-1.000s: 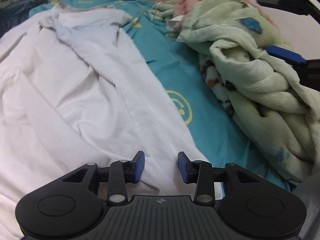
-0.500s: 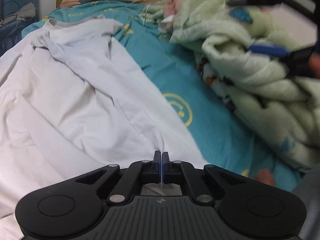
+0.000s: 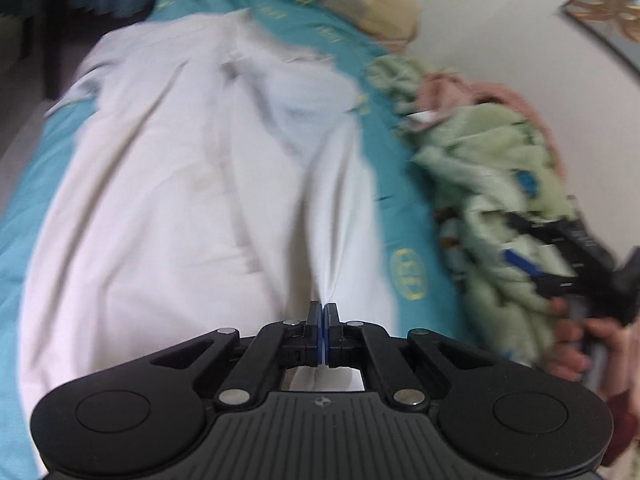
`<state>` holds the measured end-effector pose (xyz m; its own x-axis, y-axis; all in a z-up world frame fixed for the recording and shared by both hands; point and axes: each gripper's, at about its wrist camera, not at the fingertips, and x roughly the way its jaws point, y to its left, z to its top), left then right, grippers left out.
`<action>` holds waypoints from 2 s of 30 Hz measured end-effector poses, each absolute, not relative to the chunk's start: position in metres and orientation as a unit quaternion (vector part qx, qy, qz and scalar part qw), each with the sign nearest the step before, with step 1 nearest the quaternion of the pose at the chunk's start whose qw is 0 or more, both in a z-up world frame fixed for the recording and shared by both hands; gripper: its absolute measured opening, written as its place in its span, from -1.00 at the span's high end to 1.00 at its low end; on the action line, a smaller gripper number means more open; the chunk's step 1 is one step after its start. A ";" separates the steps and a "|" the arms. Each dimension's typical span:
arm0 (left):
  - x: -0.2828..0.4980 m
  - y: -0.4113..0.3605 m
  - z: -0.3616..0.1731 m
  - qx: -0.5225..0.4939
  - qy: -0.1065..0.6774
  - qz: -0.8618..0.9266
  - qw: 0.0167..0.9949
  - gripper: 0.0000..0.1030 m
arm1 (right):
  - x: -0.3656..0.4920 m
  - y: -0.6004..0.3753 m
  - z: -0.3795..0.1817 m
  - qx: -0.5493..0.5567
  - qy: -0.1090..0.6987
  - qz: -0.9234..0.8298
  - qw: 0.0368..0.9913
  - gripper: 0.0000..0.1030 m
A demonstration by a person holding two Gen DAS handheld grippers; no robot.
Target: Fold clothes
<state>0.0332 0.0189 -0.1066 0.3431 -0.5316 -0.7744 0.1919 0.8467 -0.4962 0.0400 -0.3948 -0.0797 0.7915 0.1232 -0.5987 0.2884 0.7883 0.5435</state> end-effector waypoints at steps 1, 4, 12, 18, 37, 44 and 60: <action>0.035 0.022 -0.118 -0.154 0.538 -0.213 0.801 0.98 | 0.041 -0.393 -0.081 0.321 0.325 -0.043 0.889 -0.39; 0.038 0.025 -0.137 -0.155 0.552 -0.200 0.795 0.96 | 0.045 -0.386 -0.085 0.316 0.344 -0.028 0.884 -0.39; 0.060 0.041 -0.091 -0.217 0.497 -0.227 0.809 0.03 | 0.058 -0.349 -0.089 0.284 0.383 0.022 0.879 -0.39; 0.146 0.033 -0.086 -0.283 0.452 -0.189 0.824 -0.33 | 0.079 -0.305 -0.098 0.231 0.416 0.082 0.876 -0.38; 0.340 -0.057 -0.169 -0.198 0.446 -0.112 0.865 0.95 | 0.107 -0.222 -0.159 0.056 0.528 0.236 0.814 -0.34; 0.351 -0.041 -0.118 -0.183 0.386 -0.097 0.899 0.96 | 0.087 -0.201 -0.163 -0.040 0.519 0.241 0.819 -0.34; 0.347 0.033 -0.149 -0.186 0.436 -0.103 0.875 -0.18 | 0.099 -0.237 -0.140 0.044 0.496 0.216 0.840 -0.34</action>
<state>0.3468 0.0333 -0.1493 0.5985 -0.3422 -0.7244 0.0187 0.9099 -0.4144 0.0989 -0.2366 -0.1398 0.4157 0.4065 -0.8136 -0.3187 0.9030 0.2882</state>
